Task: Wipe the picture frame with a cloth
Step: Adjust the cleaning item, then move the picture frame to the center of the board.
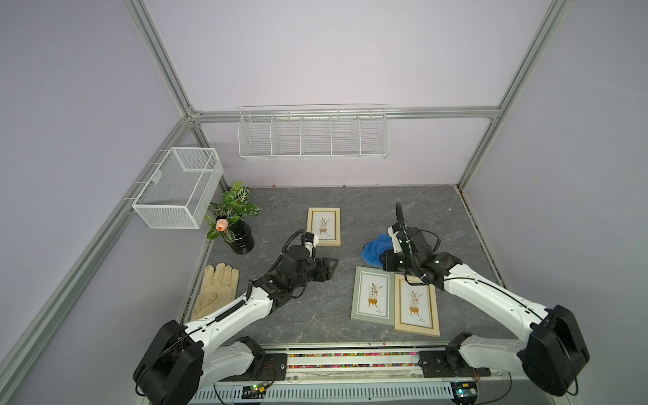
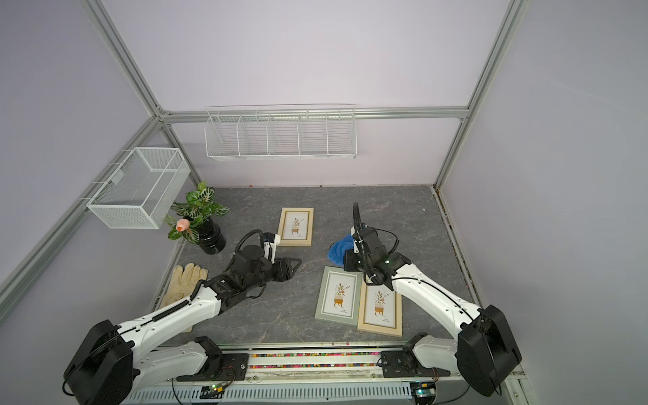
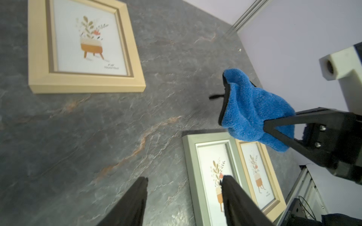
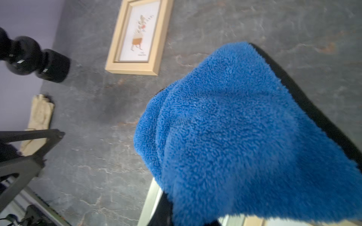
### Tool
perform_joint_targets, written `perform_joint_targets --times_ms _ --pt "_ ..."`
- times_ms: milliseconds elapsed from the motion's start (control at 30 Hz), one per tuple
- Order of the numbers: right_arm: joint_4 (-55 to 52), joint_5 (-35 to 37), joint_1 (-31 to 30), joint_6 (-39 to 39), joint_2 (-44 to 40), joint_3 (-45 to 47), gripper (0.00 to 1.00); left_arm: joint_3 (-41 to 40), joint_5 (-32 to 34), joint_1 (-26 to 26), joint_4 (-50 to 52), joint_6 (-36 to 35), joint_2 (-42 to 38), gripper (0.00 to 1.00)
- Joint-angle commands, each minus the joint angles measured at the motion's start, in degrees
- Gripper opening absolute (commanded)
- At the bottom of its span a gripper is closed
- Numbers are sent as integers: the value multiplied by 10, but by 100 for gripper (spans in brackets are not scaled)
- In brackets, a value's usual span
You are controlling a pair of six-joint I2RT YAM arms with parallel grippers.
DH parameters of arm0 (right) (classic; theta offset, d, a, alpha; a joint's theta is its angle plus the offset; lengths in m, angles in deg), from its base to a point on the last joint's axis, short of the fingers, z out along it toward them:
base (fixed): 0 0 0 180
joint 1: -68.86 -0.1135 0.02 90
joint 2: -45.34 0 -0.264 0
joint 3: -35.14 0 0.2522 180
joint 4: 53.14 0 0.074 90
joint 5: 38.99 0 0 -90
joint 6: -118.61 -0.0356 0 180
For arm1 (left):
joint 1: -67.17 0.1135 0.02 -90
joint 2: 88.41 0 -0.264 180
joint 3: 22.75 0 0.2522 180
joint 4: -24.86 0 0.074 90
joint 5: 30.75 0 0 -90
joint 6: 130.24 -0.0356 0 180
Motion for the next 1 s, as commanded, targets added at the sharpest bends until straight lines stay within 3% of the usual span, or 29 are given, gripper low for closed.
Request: perform_joint_targets --times_ms 0,200,367,500,700,967 --pt "-27 61 10 8 -33 17 9 43 29 -29 92 -32 17 64" --pt "-38 114 14 21 -70 33 9 120 71 -145 167 -51 125 64" --pt "-41 133 14 31 -88 42 9 167 69 -200 172 -44 205 64" --pt "-39 138 15 39 -99 47 9 200 78 -211 184 -44 260 60" --pt "-33 119 14 49 -94 52 10 234 82 -212 194 -43 316 42" --pt "-29 103 14 58 -88 53 10 244 137 -211 213 -28 346 38"
